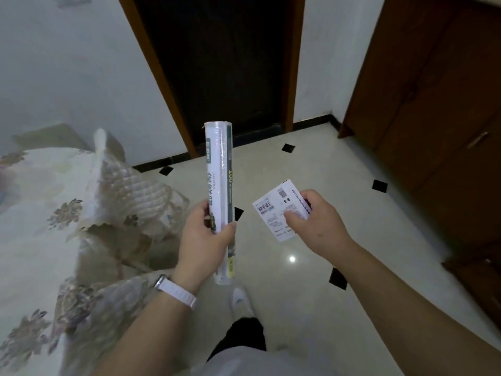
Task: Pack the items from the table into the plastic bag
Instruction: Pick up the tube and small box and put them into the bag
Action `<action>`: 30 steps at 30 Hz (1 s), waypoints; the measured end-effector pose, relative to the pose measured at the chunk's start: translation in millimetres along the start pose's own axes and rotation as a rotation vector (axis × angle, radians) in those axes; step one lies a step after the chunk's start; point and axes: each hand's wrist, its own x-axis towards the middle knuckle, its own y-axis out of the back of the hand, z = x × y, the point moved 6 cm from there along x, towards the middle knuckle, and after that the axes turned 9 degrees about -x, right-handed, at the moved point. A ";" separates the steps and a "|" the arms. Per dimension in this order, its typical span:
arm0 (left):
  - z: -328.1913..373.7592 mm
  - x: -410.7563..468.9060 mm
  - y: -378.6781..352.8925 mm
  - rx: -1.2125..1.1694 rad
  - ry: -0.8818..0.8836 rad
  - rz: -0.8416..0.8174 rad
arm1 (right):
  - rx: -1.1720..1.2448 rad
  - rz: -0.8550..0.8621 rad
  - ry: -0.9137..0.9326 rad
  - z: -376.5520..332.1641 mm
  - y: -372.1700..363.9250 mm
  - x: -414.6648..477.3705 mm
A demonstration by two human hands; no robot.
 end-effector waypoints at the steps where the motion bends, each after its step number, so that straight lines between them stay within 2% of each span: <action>1: -0.1 13.6 -7.1 -0.010 -0.002 -0.009 | -0.014 0.011 -0.008 2.0 3.0 12.3; 7: -2.6 112.9 -33.5 -0.061 -0.026 -0.071 | -0.067 0.036 -0.016 -10.4 4.9 113.5; 15: -8.2 282.0 -11.7 -0.086 0.002 -0.009 | -0.177 0.004 0.072 -89.8 -7.3 270.1; 24: -8.6 404.0 3.4 -0.092 0.015 0.022 | -0.102 -0.057 0.069 -128.3 -38.2 388.1; 30: -24.8 486.9 5.9 -0.068 0.063 0.105 | -0.041 -0.102 0.108 -141.5 -64.4 494.9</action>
